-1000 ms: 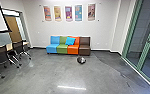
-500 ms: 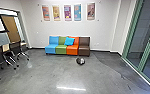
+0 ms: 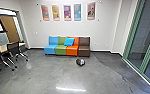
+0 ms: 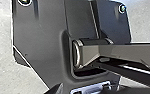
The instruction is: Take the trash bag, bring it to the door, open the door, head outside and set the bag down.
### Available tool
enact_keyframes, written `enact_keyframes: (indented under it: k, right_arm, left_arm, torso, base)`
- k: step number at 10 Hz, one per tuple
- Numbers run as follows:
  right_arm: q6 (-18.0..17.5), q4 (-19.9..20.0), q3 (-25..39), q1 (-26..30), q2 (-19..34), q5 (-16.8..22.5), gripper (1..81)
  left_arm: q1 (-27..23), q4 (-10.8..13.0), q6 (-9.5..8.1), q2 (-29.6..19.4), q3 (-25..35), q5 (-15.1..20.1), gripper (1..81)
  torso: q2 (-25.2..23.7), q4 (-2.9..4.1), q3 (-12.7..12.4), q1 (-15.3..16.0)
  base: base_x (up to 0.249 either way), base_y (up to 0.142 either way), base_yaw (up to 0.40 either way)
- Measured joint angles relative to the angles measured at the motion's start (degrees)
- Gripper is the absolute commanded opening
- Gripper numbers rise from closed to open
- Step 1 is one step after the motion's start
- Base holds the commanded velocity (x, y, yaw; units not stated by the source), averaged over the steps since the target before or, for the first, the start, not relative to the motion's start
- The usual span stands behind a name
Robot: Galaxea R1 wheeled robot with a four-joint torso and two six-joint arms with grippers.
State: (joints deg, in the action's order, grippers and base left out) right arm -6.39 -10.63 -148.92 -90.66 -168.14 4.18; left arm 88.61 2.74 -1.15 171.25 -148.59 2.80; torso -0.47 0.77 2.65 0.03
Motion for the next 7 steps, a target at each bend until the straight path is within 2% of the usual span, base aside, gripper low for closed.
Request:
enact_keyframes:
  k: [7]
  right_arm:
    - [0.00, 0.02, -0.34, 0.04, 0.00, 0.28, 81.1]
  left_arm:
    - [-0.13, 0.00, -0.01, 0.20, 0.00, -0.96, 81.1]
  torso:
    - [0.00, 0.00, -0.02, -0.02]
  base:
    - [0.159, 0.000, 0.000]
